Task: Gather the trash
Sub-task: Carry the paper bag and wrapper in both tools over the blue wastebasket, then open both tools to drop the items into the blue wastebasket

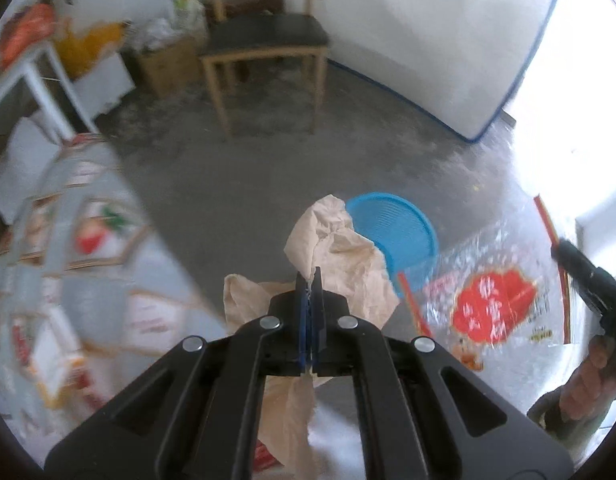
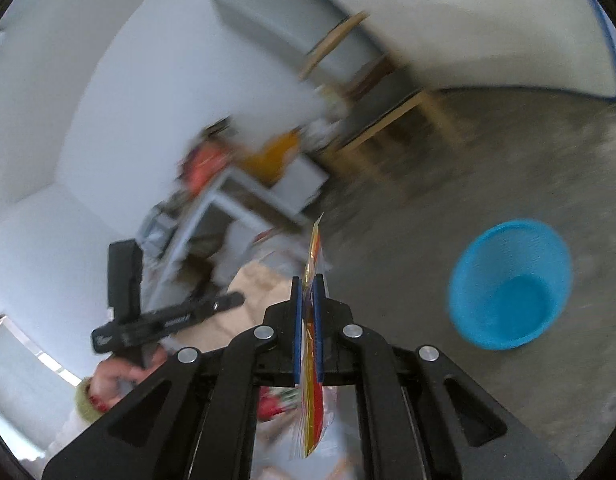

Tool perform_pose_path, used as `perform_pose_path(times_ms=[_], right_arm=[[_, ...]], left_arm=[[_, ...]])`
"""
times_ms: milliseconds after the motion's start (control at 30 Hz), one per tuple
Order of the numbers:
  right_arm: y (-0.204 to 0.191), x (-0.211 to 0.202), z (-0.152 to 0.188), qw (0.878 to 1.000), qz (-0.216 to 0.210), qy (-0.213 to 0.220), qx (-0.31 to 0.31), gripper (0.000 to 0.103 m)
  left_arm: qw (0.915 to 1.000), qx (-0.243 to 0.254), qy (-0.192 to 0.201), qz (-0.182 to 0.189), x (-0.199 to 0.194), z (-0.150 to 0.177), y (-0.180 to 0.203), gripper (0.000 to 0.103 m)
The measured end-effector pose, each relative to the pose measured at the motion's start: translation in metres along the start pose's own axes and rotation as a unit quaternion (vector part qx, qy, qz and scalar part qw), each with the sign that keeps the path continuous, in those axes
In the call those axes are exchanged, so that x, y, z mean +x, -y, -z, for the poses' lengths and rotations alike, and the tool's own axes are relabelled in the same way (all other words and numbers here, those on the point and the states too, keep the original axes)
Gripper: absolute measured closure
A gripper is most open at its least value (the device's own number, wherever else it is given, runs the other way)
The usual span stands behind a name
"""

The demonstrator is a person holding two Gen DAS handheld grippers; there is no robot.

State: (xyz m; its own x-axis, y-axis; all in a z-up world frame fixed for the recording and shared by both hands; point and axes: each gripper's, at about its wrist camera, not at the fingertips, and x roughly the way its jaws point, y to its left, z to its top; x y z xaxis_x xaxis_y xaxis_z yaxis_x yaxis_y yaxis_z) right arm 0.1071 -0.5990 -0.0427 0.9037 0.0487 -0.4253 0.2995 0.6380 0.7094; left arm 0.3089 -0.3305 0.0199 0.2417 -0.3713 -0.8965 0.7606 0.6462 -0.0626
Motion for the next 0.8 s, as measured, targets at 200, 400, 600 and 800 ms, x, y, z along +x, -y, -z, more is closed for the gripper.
perform_pose_path(times_ms=[200, 400, 600, 800], right_arm=[[0.059, 0.017, -0.024, 0.996, 0.086, 0.010, 0.023, 0.098], [0.111, 0.071, -0.044, 0.987, 0.153, 0.013, 0.037, 0.097], [0.185, 0.131, -0.031, 0.970, 0.226, -0.055, 0.072, 0.068], [0.205, 0.117, -0.014, 0.966, 0.235, -0.049, 0.097, 0.068]], left_arm=[[0.9989, 0.011, -0.042, 0.016, 0.094, -0.028, 0.074, 0.103], [0.9973, -0.030, -0.056, 0.037, 0.169, -0.049, 0.101, 0.099], [0.9963, -0.069, -0.046, 0.023, 0.201, -0.047, 0.096, 0.048], [0.9976, -0.053, -0.023, 0.038, 0.168, -0.038, 0.080, 0.046]])
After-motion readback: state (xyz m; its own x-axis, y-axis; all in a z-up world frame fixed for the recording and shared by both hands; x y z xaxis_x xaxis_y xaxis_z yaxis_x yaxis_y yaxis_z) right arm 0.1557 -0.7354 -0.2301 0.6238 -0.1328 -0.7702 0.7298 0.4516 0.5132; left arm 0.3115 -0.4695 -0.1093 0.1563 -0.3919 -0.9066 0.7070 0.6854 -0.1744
